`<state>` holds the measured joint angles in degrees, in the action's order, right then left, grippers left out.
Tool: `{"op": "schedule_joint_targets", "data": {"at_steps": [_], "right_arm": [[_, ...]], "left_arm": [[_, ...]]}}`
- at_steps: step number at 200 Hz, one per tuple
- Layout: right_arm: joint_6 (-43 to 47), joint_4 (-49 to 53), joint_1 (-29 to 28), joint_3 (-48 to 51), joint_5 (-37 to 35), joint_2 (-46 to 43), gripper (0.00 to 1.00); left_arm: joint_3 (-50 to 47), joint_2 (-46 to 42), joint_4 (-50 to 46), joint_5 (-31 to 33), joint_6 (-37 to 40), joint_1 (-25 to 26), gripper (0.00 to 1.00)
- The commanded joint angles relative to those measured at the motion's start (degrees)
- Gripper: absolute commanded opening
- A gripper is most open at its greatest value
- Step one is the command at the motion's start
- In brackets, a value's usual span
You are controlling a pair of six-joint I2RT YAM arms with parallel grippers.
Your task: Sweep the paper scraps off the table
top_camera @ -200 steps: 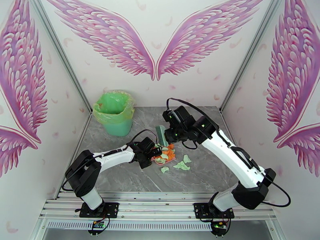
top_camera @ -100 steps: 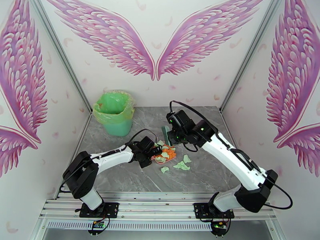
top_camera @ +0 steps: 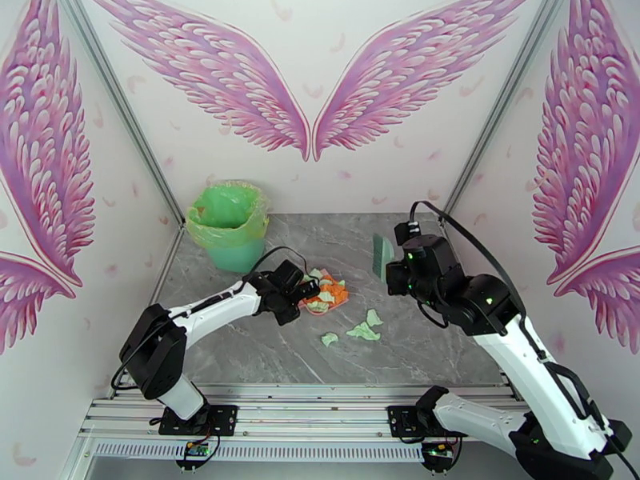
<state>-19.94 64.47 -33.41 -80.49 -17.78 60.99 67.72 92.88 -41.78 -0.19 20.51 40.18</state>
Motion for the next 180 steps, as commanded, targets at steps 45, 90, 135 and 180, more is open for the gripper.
{"op": "schedule_joint_targets", "data": {"at_steps": [45, 90, 135, 180], "right_arm": [[-3.6, -2.5, 0.7, 16.6, 1.5, -7.0, 0.0], [-3.4, -4.3, 0.8, 21.5, 2.4, -8.2, 0.0], [-3.1, -7.2, 1.0, 23.1, 5.4, -6.6, 0.0], [-3.0, -9.1, 1.1, 23.6, 7.4, -5.2, 0.0]], "left_arm": [[10.6, -8.3, -11.3, 2.3, 0.7, -6.1, 0.0], [17.6, -10.9, -18.3, 2.3, 1.6, -12.8, 0.0], [28.8, -8.7, -24.5, 4.6, 2.9, -17.7, 0.0], [42.4, -3.6, -31.0, 3.9, 5.5, -23.7, 0.0]]}}
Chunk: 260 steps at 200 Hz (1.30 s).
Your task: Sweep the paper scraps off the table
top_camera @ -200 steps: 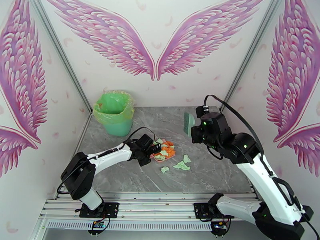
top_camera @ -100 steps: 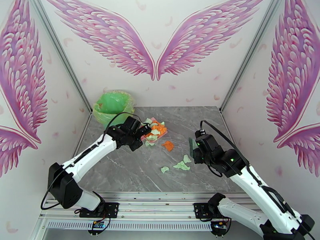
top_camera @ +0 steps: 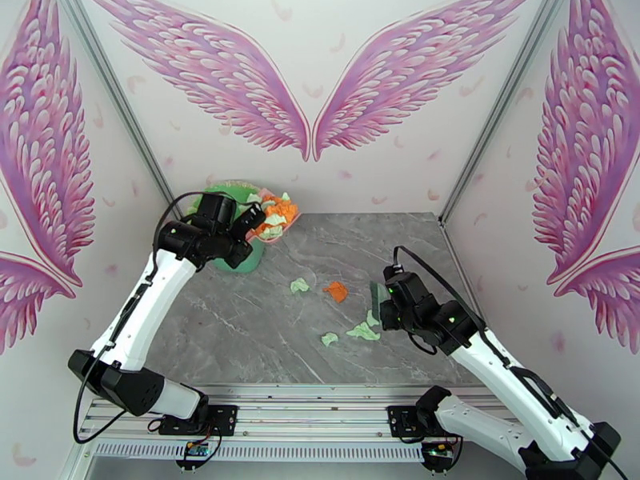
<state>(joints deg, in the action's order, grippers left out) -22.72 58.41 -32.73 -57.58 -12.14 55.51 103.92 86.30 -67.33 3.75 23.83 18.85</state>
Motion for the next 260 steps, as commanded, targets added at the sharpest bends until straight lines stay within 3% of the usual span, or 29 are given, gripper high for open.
{"op": "schedule_joint_targets", "data": {"at_steps": [1, 40, 62, 81, 135, 183, 260], "right_arm": [[-0.2, -3.1, 0.3, 0.7, 1.9, 0.3, 0.0], [-0.5, -5.1, 0.3, 2.4, 4.0, 1.1, 0.0], [-0.5, -5.6, 0.3, 2.8, 4.1, 1.0, 0.0], [-0.1, -5.9, 0.3, 3.2, 4.1, 1.0, 0.0], [0.3, -8.3, 0.3, 5.4, 5.4, 0.6, 0.0], [0.6, -9.1, 0.4, 6.7, 6.0, -0.9, 0.0], [0.7, -10.2, 0.6, 8.8, 7.2, -2.8, 0.0]], "left_arm": [[6.4, 3.1, -5.5, -0.1, 2.2, -2.5, 0.0], [13.6, 6.8, -5.7, -2.9, 1.4, -10.2, 0.0], [16.2, 9.7, -5.4, -0.3, -0.9, -13.5, 0.0], [18.9, 11.8, -5.7, -3.1, -3.3, -16.6, 0.0], [22.3, 17.2, -5.9, 9.6, -1.9, -16.8, 0.0], [22.0, 22.4, -5.0, 23.9, 1.0, -13.3, 0.0], [12.0, 22.8, 2.5, 45.6, 10.0, -7.4, 0.0]]}}
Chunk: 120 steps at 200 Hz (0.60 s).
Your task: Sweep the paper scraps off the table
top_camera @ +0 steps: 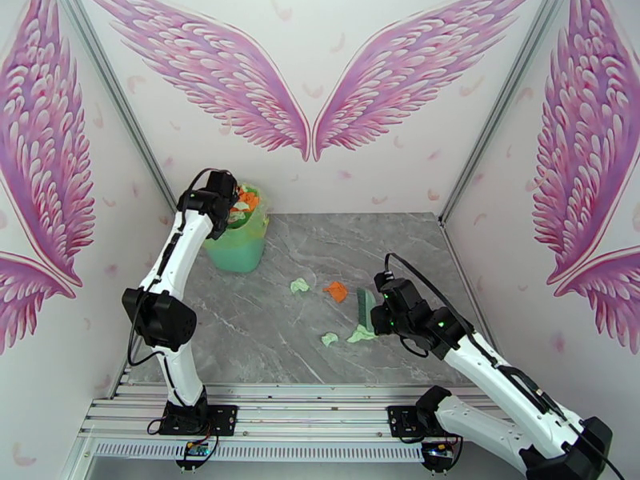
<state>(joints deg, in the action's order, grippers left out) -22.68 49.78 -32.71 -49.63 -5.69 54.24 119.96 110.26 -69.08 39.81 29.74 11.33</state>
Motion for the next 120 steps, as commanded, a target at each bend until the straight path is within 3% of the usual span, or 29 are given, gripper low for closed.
{"op": "schedule_joint_targets", "data": {"at_steps": [1, 120], "right_arm": [[0.7, -1.6, 0.6, 0.9, 0.8, -1.5, 0.0], [1.1, -2.6, 0.8, 2.3, 3.1, -4.3, 0.0]], "left_arm": [[-4.2, -1.2, 4.4, 9.7, 4.1, 0.1, 0.0], [-13.4, -8.1, 20.9, 23.8, 20.0, 0.8, 0.0]]}}
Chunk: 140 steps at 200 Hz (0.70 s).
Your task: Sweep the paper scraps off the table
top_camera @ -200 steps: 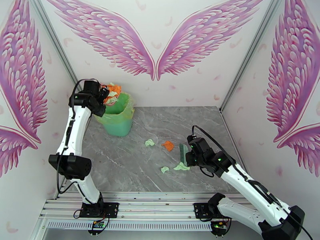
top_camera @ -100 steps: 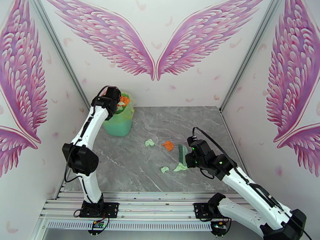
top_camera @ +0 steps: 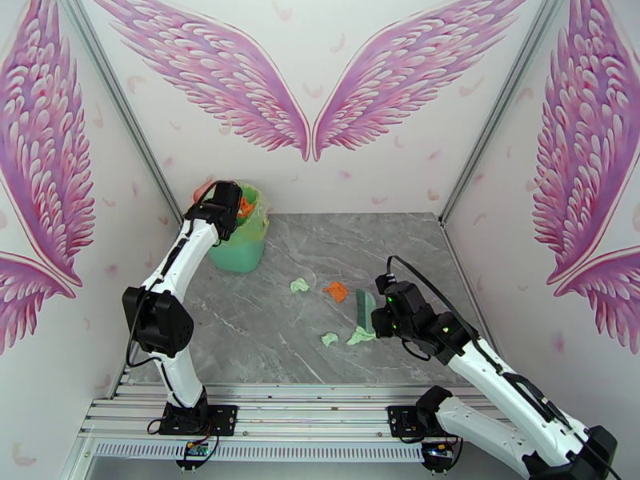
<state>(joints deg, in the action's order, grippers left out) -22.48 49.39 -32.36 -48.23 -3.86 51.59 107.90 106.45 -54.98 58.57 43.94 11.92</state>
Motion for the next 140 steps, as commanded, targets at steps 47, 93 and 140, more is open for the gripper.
{"op": "schedule_joint_targets", "data": {"at_steps": [47, 93, 140], "right_arm": [[1.5, -3.2, 0.4, 1.4, 2.9, -2.3, 0.0], [1.9, -4.4, 0.4, 1.8, 4.1, -2.4, 0.0], [2.1, -4.8, 0.4, 2.0, 4.7, -2.9, 0.0]], "left_arm": [[-3.7, -4.9, 14.5, 10.2, 13.0, 0.0, 0.0], [-6.0, -6.3, 27.7, 13.4, 26.1, -0.2, 0.0], [-6.1, -6.7, 30.1, 13.8, 29.3, -0.3, 0.0]]}}
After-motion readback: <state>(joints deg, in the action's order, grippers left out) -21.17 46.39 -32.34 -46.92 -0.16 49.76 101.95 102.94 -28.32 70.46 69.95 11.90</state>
